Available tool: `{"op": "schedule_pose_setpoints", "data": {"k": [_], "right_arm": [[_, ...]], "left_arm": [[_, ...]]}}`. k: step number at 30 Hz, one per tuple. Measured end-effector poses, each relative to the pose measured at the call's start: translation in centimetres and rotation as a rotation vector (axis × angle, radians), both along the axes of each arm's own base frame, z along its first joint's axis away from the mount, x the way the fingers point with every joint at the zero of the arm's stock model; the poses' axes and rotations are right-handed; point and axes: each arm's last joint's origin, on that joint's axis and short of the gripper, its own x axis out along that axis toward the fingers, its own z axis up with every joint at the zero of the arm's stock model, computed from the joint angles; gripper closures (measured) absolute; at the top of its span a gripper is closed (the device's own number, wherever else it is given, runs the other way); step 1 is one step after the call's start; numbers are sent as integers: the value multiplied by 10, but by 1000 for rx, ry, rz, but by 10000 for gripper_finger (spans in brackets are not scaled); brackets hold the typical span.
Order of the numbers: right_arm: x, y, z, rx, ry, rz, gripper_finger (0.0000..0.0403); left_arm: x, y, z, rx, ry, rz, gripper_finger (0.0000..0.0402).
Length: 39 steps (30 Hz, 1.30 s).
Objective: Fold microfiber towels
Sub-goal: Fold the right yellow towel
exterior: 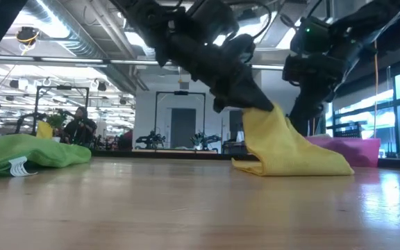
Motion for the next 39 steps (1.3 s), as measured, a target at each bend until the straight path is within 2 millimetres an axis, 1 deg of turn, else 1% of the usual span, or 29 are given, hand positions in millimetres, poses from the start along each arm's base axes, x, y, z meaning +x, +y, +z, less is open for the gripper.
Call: {"op": "schedule_pose_setpoints", "data": {"k": [2, 4, 7, 10, 14, 19, 24, 29, 31, 35, 39], "right_arm": [[0, 0, 0, 4, -18, 65, 138], [-1, 0, 0, -12, -29, 119, 123], [0, -2, 1, -51, -44, 151, 118], [2, -4, 1, -89, -63, 171, 127], [-2, -9, 0, -111, -30, 139, 165], [-6, -7, -4, -58, 15, 158, 241], [-6, -6, -3, -35, -2, 180, 313], [-9, -4, -5, 28, 31, 139, 385], [-11, -2, -6, 99, 44, 142, 393], [-15, 4, -8, 244, 66, 173, 384], [-13, 11, 1, 294, 33, 219, 394]], "left_arm": [[2, 0, 5, 1, 28, 11, 401], [4, 1, 11, 4, 32, 23, 401], [7, 2, 17, 31, 15, 51, 401], [9, 4, 22, 54, 0, 70, 401], [7, 9, 19, 62, 36, 94, 401], [2, 13, 14, 61, 110, 106, 401], [4, 13, 15, 75, 86, 122, 401], [4, 13, 16, 77, 85, 125, 401], [4, 13, 16, 72, 84, 124, 401], [5, 5, 16, 20, 82, 140, 401], [6, -8, 16, 9, 85, 114, 401]]}}
